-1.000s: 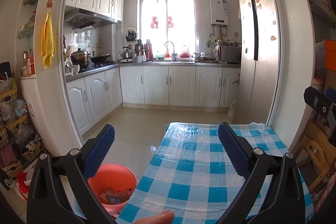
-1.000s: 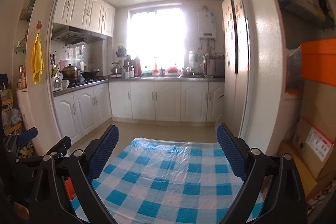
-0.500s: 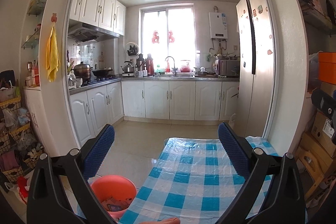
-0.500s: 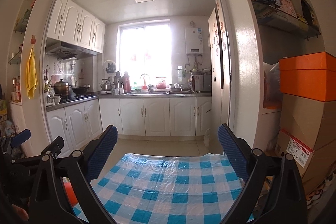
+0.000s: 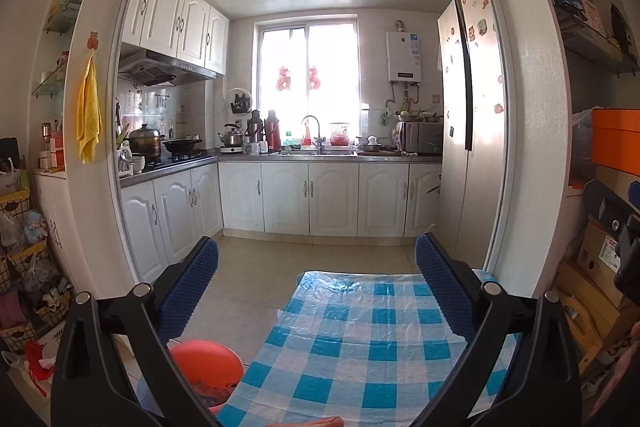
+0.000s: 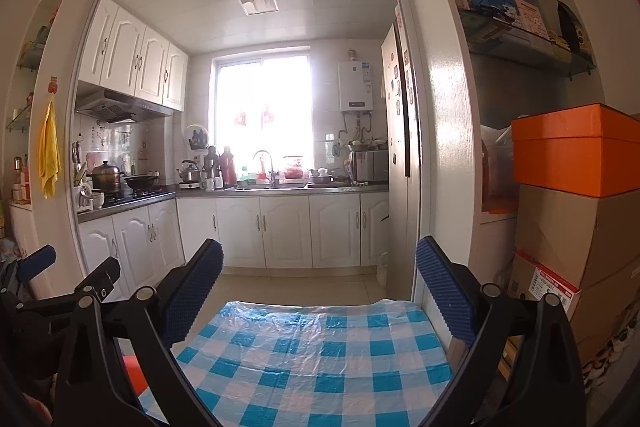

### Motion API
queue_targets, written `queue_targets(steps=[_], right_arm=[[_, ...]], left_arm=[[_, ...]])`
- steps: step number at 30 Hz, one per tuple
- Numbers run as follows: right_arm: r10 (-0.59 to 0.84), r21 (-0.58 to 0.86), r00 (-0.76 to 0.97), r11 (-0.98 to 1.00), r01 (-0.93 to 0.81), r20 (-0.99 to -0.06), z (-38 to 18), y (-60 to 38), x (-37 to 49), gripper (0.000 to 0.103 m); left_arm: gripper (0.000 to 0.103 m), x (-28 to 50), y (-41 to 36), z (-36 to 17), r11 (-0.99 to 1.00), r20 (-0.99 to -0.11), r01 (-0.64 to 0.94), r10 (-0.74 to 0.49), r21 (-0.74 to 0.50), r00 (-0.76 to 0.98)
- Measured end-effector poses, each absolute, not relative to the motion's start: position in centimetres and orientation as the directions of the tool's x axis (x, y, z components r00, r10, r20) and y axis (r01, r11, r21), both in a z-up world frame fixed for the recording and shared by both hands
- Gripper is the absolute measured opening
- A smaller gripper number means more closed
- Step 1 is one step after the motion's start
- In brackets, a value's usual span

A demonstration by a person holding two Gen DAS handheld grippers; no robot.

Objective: Collect trash

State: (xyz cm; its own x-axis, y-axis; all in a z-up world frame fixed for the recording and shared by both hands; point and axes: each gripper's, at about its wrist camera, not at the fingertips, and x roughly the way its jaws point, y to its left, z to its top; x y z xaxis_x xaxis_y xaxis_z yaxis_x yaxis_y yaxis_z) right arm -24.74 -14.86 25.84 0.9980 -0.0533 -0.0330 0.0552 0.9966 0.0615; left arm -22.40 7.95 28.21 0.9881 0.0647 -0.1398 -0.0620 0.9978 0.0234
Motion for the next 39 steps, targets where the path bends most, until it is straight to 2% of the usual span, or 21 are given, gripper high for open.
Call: queue_targets(steps=[24,39], right_arm=[[-0.129,0.046,0.992,0.991,0.129,-0.006,25.3,-15.3,-24.8,0.096],[-0.241,0.054,0.97,0.97,0.239,0.029,24.3,-16.2,-24.7,0.096]], left_arm=[[0.099,-21.9,7.6,27.8,1.0,-0.146,-0.017,0.017,0.0,0.989],[0.099,-21.2,6.9,27.5,1.0,-0.159,0.019,-0.022,-0.022,0.987]])
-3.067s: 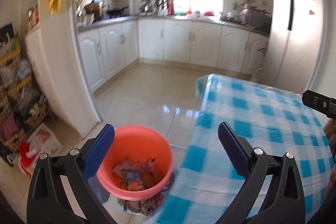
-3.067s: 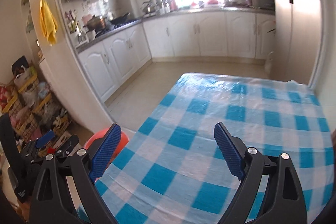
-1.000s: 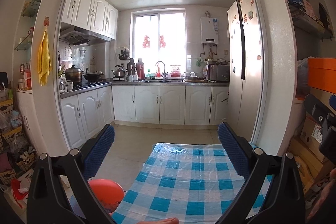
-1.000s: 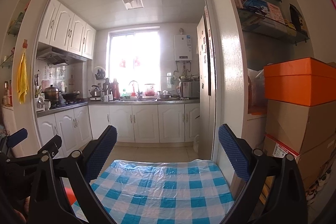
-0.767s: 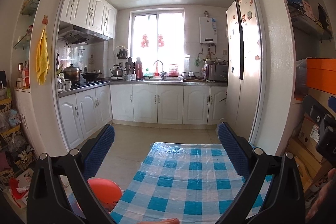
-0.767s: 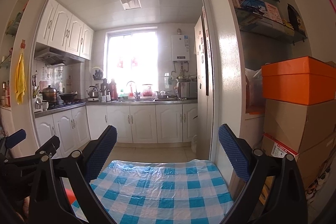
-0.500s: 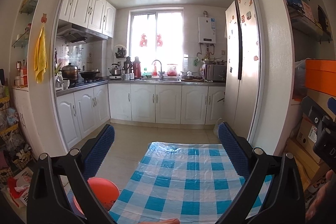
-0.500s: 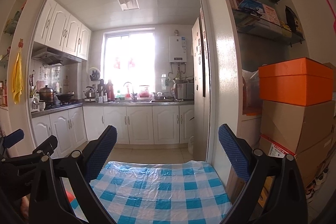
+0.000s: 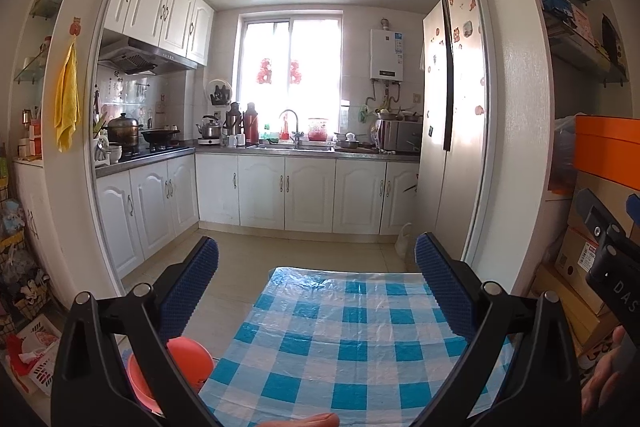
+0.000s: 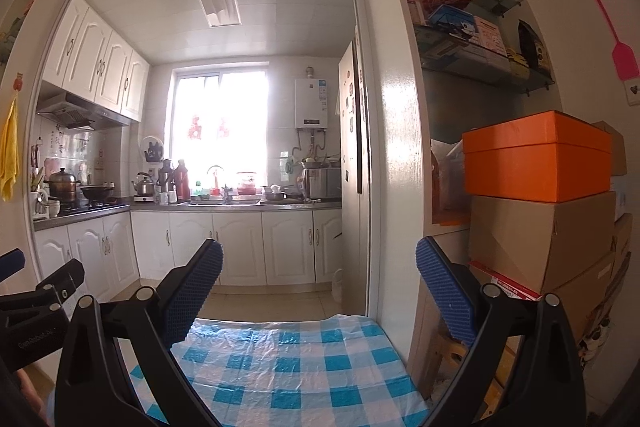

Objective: Collect trash

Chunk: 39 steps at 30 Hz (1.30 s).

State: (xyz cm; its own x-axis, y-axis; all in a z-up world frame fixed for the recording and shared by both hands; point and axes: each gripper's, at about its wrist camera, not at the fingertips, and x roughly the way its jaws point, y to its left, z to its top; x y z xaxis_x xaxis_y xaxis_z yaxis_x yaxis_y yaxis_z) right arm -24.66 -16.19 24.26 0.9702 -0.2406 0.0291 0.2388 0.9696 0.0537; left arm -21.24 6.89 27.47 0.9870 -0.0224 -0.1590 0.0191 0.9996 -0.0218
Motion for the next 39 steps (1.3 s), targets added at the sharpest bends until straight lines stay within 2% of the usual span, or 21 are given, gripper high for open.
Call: queue_targets(steps=[7,11,16,21,39], right_arm=[[-0.255,0.07,0.967,0.965,0.253,0.021,23.0,-16.4,-23.5,0.096],[-0.235,0.063,0.97,0.969,0.239,-0.068,21.2,-16.3,-21.1,0.096],[-0.192,0.055,0.956,0.976,0.209,-0.224,17.5,-16.1,-17.3,0.096],[-0.181,0.031,0.939,0.98,0.198,-0.294,15.0,-15.4,-15.5,0.096],[-0.186,0.012,0.93,0.98,0.2,-0.318,13.9,-14.8,-13.8,0.096]], left_arm=[[0.099,-20.6,6.4,27.1,1.0,-0.166,0.021,-0.024,-0.022,0.986],[0.099,-19.4,5.9,26.0,0.999,-0.191,0.029,-0.032,-0.016,0.981],[0.099,-17.5,5.9,23.7,0.999,-0.251,0.028,-0.032,-0.02,0.967],[0.099,-15.7,6.1,21.6,1.0,-0.309,0.016,-0.02,-0.018,0.951],[0.099,-13.4,6.2,19.1,1.0,-0.375,0.004,-0.012,-0.023,0.927]])
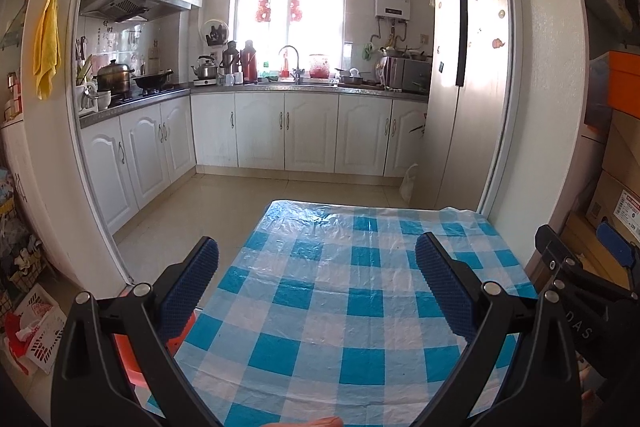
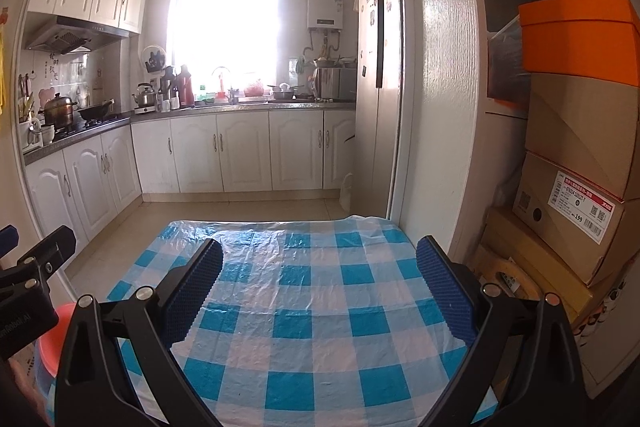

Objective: Collect trash

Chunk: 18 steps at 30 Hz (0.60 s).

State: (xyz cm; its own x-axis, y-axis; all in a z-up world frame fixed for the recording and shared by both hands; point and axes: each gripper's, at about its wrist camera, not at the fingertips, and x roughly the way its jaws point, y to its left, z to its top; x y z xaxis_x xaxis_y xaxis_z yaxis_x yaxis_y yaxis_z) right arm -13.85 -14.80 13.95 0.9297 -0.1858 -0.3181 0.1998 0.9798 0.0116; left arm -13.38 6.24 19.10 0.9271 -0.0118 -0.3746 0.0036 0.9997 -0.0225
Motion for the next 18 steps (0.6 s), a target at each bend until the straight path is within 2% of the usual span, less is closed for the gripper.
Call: queue_targets(steps=[18], right_arm=[[-0.181,0.008,0.926,0.981,0.195,-0.332,13.27,-14.84,-13.25,0.096]], left_arm=[[0.099,-12.49,5.58,18.18,1.0,-0.397,-0.002,-0.005,-0.016,0.918]])
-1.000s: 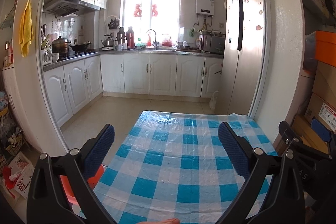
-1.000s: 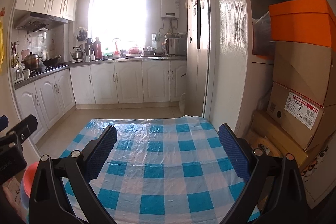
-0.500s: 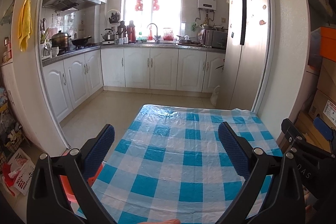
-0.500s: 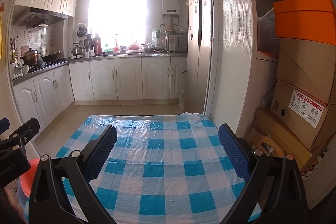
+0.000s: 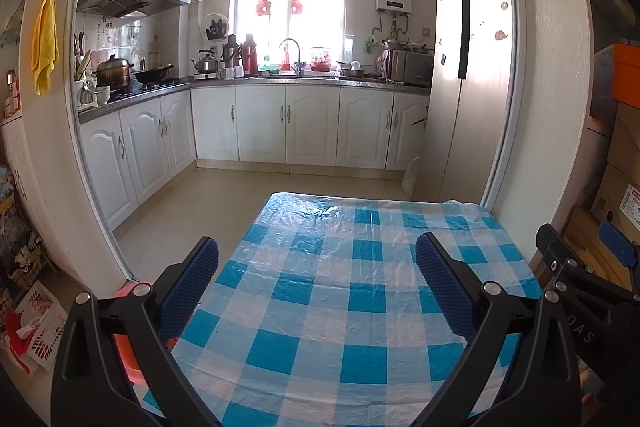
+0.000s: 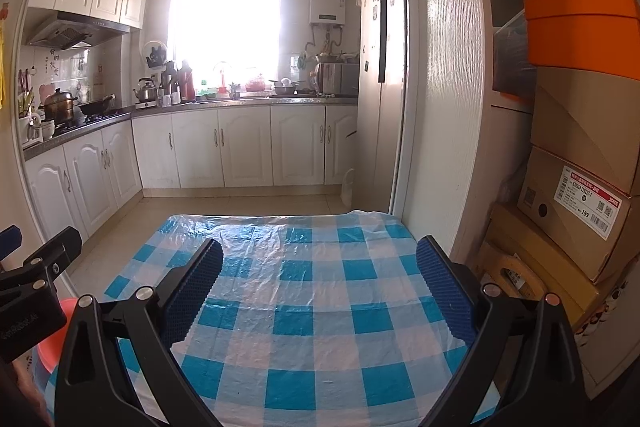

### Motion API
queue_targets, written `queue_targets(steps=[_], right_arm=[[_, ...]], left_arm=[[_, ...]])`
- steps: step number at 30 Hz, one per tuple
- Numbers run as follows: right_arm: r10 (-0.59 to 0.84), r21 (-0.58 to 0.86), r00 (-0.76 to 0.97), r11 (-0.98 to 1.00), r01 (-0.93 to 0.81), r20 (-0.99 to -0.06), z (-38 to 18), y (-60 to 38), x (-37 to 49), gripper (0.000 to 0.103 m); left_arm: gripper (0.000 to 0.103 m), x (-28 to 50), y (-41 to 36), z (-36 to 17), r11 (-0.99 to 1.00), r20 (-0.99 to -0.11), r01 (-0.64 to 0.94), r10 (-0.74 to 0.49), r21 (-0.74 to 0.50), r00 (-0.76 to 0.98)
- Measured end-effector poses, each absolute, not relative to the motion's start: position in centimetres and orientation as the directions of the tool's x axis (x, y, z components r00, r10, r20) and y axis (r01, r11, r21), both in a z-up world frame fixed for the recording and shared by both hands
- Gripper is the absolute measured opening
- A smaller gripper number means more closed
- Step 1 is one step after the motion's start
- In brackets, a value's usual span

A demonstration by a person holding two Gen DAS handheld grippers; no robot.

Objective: Collect trash

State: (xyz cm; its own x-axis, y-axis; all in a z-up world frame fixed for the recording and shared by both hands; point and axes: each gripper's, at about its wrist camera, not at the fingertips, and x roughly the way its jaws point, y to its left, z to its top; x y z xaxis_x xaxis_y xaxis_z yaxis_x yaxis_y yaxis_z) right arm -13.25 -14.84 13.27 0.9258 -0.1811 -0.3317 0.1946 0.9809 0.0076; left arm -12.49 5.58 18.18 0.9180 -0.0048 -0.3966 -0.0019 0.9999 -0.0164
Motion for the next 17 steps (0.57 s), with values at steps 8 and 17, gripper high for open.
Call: queue_targets(steps=[8,17], right_arm=[[-0.15,0.025,0.896,0.984,0.176,-0.417,10.9,-15.7,-11.0,0.096],[-0.151,0.046,0.754,0.971,0.233,-0.639,2.6,-19.4,-5.9,0.096]], left_arm=[[0.099,-10.3,4.5,15.4,1.0,-0.455,0.002,-0.001,0.001,0.891],[0.099,-4.4,0.7,6.1,0.998,-0.653,0.039,-0.003,0.04,0.758]])
